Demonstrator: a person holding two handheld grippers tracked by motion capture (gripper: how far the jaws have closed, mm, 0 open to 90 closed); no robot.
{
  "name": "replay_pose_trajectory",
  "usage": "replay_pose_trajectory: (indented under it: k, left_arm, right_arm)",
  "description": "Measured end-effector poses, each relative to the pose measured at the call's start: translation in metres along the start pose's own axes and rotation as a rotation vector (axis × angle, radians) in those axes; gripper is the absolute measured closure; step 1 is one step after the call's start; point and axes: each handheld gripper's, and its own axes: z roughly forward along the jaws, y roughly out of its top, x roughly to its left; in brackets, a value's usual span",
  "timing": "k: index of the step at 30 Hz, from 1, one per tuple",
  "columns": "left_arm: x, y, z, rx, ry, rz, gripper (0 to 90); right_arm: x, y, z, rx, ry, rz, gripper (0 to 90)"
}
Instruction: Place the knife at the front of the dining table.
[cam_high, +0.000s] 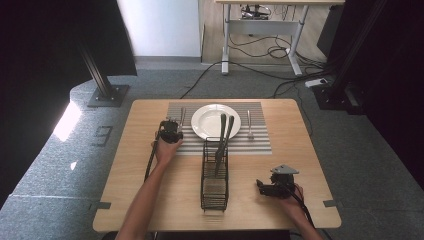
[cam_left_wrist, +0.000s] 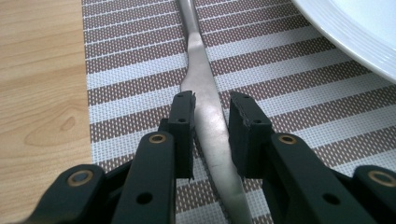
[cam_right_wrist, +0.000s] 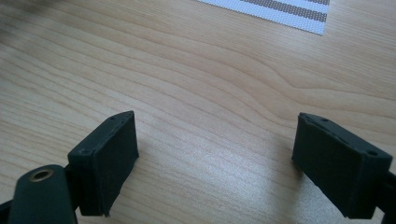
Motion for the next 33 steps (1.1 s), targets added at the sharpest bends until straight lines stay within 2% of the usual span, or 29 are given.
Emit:
replay_pose_trajectory:
  k: [1,3,4,5,8,12,15,18,22,27,33]
  left_arm:
    - [0.000,0.000,0.000,-0.002,-0.005,-0.001,70.2]
    - [-0.001,0.000,0.001,-0.006,-0.027,-0.003,63.5]
    - [-0.001,-0.001,0.000,-0.010,-0.035,-0.007,55.7]
    - [-0.003,-0.002,-0.001,-0.022,-0.046,-0.007,52.3]
    - [-0.006,-0.004,-0.008,-0.045,-0.062,0.017,42.1]
    - [-0.004,-0.006,-0.021,-0.057,-0.130,0.027,33.1]
    - [-0.001,-0.009,-0.031,-0.071,-0.155,0.016,31.9]
    - [0.005,-0.013,-0.039,-0.072,-0.160,-0.001,31.0]
    - [0.010,-0.018,-0.047,-0.069,-0.175,-0.003,28.9]
    - [0.015,-0.027,-0.060,-0.080,-0.223,-0.016,28.0]
    - [0.017,-0.036,-0.075,-0.093,-0.254,-0.004,27.0]
  right_arm:
    - [0.000,0.000,0.000,0.000,0.000,0.000,14.4]
    - [0.000,0.000,0.000,0.000,-0.001,0.000,14.4]
    - [0.000,0.000,0.000,0.000,-0.001,0.000,14.4]
    - [0.000,0.000,0.000,0.000,0.000,0.001,14.3]
    - [-0.001,0.000,0.001,0.003,0.006,0.011,13.9]
    - [-0.002,0.001,0.002,0.004,0.011,0.008,13.7]
    - [-0.002,0.003,0.004,0.003,0.014,0.006,13.7]
    - [-0.003,0.004,0.005,0.005,0.015,0.004,13.7]
    - [-0.003,0.005,0.006,0.005,0.020,0.001,13.7]
    - [-0.004,0.005,0.006,0.005,0.022,-0.001,13.7]
    - [-0.004,0.005,0.006,0.006,0.021,0.001,13.7]
